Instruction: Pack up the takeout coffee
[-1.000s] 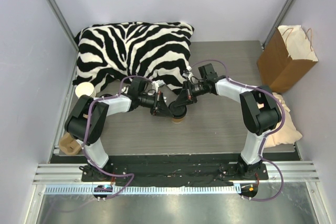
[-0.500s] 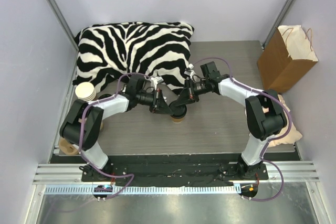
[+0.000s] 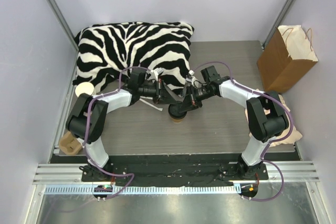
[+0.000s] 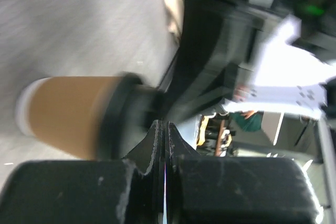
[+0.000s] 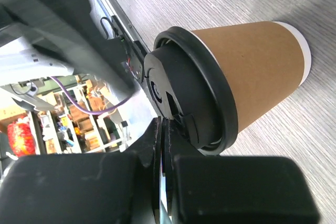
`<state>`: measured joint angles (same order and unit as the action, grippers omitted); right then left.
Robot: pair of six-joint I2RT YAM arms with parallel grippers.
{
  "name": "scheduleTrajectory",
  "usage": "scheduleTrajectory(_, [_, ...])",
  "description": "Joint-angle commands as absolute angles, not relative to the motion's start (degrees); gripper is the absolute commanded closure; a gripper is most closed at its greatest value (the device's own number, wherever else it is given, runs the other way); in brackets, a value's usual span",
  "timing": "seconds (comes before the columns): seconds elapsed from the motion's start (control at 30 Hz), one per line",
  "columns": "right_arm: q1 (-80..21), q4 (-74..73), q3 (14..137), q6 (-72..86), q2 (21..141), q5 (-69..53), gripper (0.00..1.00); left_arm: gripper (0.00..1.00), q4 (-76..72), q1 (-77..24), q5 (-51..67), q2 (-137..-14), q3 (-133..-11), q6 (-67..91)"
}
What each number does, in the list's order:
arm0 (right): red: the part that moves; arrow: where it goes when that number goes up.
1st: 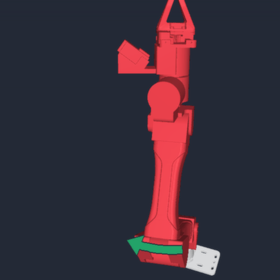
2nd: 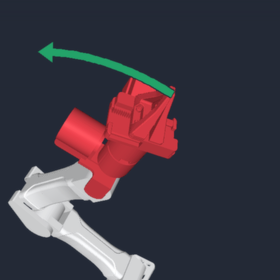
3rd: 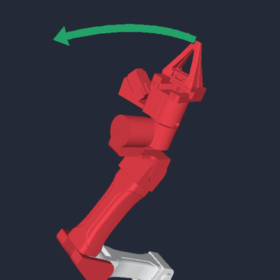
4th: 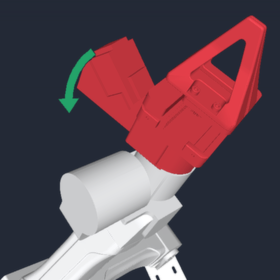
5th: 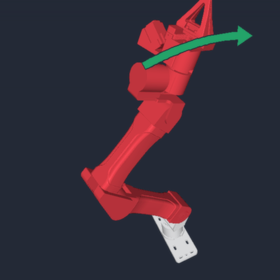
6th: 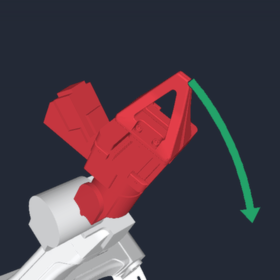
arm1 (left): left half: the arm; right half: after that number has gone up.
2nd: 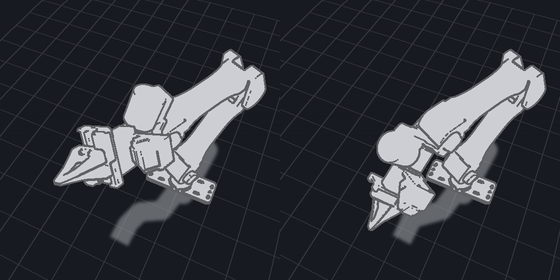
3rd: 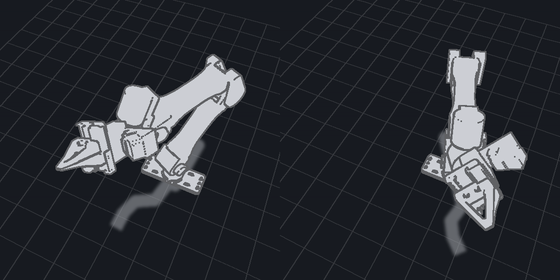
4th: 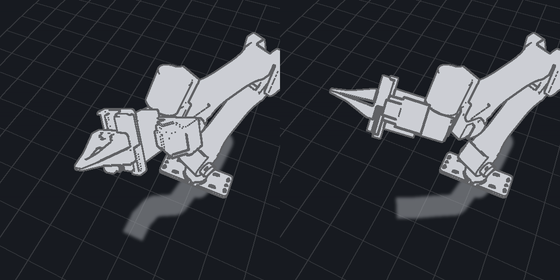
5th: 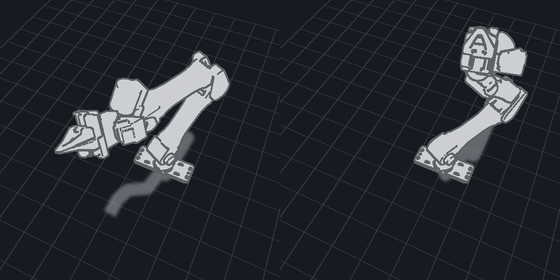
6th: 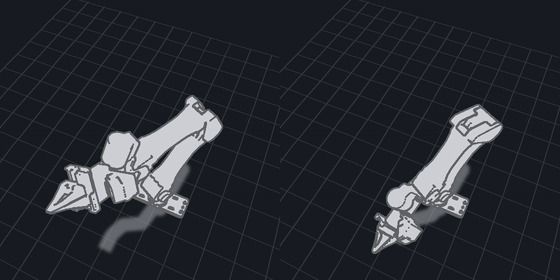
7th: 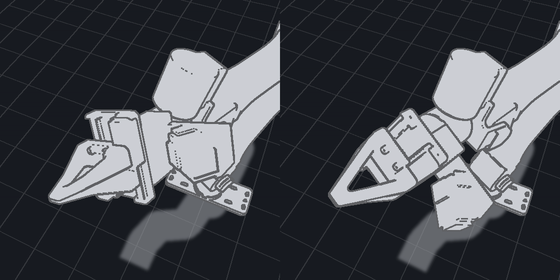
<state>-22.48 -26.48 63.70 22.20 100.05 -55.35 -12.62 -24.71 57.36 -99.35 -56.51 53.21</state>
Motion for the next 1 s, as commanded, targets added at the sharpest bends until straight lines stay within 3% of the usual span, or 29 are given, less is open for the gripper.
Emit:
scheduleTrajectory(0.0, [-22.85,-30.75,64.33,16.44,102.38,-48.79,0.99,1.0,-12.58,-23.65,54.5,-104.41,-55.64,53.27])
scheduleTrajectory(0.27, [-23.03,-32.78,65.48,14.85,103.89,-45.88,0.99,1.0,-7.47,-20.65,52.11,-106.88,-54.58,50.8])
scheduleTrajectory(0.6, [-23.73,-32.78,67.15,15.03,102.75,-48.34,0.99,1.0,-13.71,-24.08,56.43,-95.45,-57.3,54.67])
scheduleTrajectory(0.97, [-23.91,-32.87,67.24,15.03,103.36,-48.34,0.99,1.0,-14.25,-25.05,51.07,-107.55,-58.27,55.65])
